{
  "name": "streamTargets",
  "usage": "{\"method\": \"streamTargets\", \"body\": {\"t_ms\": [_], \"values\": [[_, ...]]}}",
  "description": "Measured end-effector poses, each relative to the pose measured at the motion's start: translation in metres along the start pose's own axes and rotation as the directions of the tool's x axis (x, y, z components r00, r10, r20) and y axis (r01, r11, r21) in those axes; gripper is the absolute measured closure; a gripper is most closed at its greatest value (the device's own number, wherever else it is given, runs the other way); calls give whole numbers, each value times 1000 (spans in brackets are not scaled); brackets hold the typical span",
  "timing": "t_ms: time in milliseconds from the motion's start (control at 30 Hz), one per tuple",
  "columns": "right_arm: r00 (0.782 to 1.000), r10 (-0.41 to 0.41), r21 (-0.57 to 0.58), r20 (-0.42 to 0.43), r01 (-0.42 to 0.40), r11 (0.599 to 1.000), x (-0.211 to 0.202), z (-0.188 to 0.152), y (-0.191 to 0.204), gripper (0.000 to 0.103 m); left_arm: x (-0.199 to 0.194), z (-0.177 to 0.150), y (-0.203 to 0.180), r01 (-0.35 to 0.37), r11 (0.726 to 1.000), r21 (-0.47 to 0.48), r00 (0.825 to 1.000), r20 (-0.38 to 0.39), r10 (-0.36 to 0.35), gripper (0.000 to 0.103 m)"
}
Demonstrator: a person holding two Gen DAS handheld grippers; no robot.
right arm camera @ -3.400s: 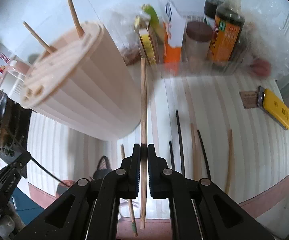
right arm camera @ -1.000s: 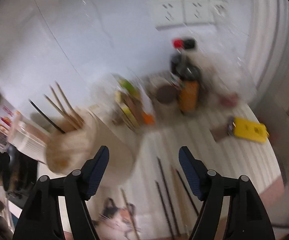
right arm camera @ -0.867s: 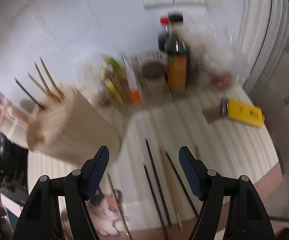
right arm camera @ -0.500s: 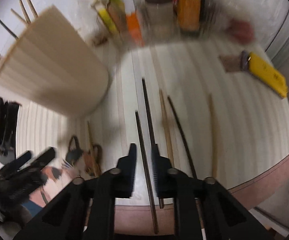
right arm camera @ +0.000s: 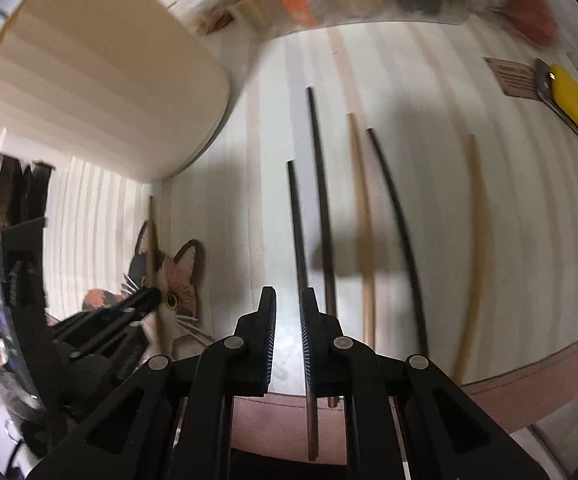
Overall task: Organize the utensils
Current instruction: 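Grasp a wooden chopstick with the left tool while the right tool grasps a black chopstick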
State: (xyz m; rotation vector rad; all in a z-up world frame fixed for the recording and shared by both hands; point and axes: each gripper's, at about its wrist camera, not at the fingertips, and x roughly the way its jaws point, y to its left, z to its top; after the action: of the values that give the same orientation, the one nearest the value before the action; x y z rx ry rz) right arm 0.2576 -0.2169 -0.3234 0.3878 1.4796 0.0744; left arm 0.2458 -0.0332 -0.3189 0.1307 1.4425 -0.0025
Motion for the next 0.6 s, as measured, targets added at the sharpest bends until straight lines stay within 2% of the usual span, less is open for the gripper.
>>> {"method": "streamTargets", "body": {"t_ms": [67, 233, 267, 433, 567, 600], "values": [[1000, -20, -18, -15, 20, 1000, 9, 1, 7, 90, -2, -2, 12, -5, 1000, -5, 1000, -1, 5, 99], [986, -153, -48, -71, 150, 988, 35, -3, 16, 90, -5, -6, 28, 10, 1000, -13, 1000, 5, -10, 99], [979, -190, -55, -72, 186, 981, 39, -5, 17, 93, -6, -7, 29, 13, 1000, -14, 1000, 9, -13, 99], [964, -263, -42, -44, 261, 964, 38, -9, 25, 97, -9, -6, 38, 24, 1000, -8, 1000, 12, -24, 99], [974, -217, -39, -68, 215, 976, 38, -20, 40, 97, -4, -12, 41, 24, 1000, 7, 1000, 14, -24, 99], [976, -206, -37, -76, 204, 978, 38, -23, 43, 97, -1, -1, 37, 23, 1000, 10, 1000, 13, -23, 99]]}}
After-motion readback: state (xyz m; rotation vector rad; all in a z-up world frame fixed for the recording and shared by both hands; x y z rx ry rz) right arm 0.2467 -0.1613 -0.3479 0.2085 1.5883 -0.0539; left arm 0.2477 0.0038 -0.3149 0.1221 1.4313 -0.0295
